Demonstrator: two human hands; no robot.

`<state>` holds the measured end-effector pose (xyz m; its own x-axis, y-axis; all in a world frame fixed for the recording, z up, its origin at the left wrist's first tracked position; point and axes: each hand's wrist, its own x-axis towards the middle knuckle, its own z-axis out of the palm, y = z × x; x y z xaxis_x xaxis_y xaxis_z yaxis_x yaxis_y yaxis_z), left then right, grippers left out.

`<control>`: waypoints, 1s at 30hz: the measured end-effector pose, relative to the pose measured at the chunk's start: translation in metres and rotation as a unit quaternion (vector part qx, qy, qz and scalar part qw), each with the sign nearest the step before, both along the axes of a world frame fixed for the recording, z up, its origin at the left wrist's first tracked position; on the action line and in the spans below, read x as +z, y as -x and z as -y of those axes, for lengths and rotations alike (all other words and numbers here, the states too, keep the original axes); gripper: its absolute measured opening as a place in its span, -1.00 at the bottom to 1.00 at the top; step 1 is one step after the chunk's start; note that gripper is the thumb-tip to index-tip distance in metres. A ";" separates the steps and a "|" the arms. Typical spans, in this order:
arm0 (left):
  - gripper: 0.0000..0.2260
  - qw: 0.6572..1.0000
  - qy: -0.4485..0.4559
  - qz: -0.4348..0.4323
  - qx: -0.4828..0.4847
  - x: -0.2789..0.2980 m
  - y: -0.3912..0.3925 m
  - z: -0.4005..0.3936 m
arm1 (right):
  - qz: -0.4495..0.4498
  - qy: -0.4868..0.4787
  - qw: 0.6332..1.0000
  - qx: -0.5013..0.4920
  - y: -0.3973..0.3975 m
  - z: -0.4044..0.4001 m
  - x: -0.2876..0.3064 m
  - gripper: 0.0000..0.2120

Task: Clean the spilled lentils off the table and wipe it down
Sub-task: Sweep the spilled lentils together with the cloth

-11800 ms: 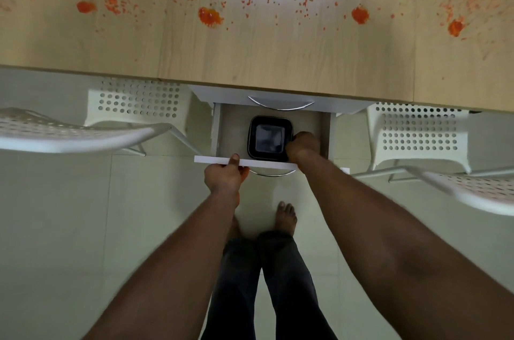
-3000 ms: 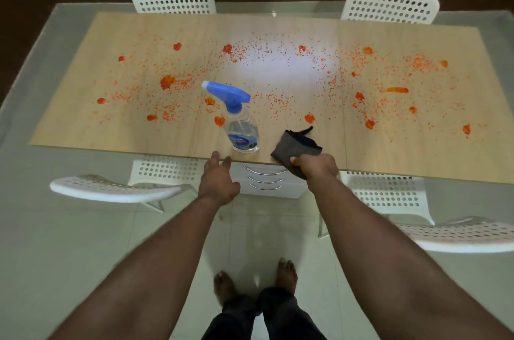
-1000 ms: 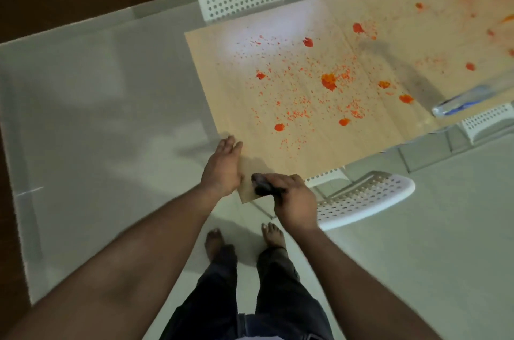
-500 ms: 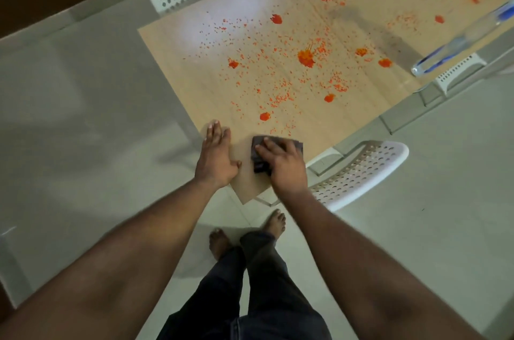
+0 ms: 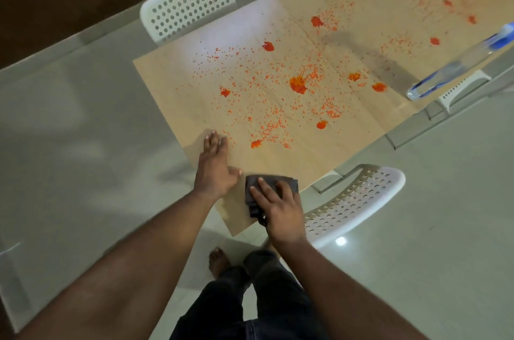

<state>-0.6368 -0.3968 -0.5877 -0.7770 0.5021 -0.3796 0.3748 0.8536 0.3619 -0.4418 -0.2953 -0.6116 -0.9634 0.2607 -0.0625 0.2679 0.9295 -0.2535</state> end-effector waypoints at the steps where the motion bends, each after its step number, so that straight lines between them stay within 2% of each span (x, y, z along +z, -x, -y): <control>1: -0.04 1.000 0.005 -0.006 0.002 0.000 0.001 -0.007 | 0.006 -0.003 1.000 0.003 0.001 -0.004 -0.004 -0.27; 8: 0.12 0.998 0.018 -0.021 0.056 0.002 0.007 -0.024 | 0.002 0.001 0.999 -0.043 0.088 -0.072 0.007 -0.47; 10: 0.17 0.998 0.022 -0.018 0.049 0.004 0.013 -0.023 | 0.007 0.027 0.997 -0.069 0.122 -0.094 0.012 -0.49; 14: 0.23 0.999 0.020 -0.017 0.032 0.007 0.030 -0.019 | -0.070 0.119 0.976 -0.166 0.144 -0.114 0.020 -0.42; 17: 0.29 1.000 0.016 -0.014 0.020 0.011 0.045 -0.013 | -0.124 0.143 0.969 -0.161 0.122 -0.094 0.027 -0.38; 19: 0.34 1.000 0.014 -0.013 0.004 0.012 0.059 -0.006 | -0.140 0.142 0.972 -0.127 0.098 -0.067 0.029 -0.43; 21: 0.37 1.000 0.008 -0.016 -0.011 0.012 0.071 0.000 | -0.124 0.145 0.978 -0.085 0.071 -0.035 0.022 -0.47; 24: 0.39 0.999 0.019 -0.008 -0.047 0.010 0.092 0.012 | -0.058 0.076 0.995 -0.019 0.057 0.012 0.003 -0.30; 26: 0.41 0.998 0.025 0.002 -0.057 0.008 0.105 0.016 | -0.029 0.041 0.998 -0.043 0.070 0.025 -0.003 -0.27; 30: 0.44 0.995 0.036 0.008 -0.090 0.007 0.116 0.015 | -0.043 0.032 0.986 -0.158 0.125 0.010 0.005 -0.50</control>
<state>-0.7528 -0.4119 -0.5807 -0.6705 0.6032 -0.4320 0.5181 0.7975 0.3093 -0.5670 -0.3053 -0.6071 -0.8371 0.5470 -0.0097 0.5166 0.7844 -0.3432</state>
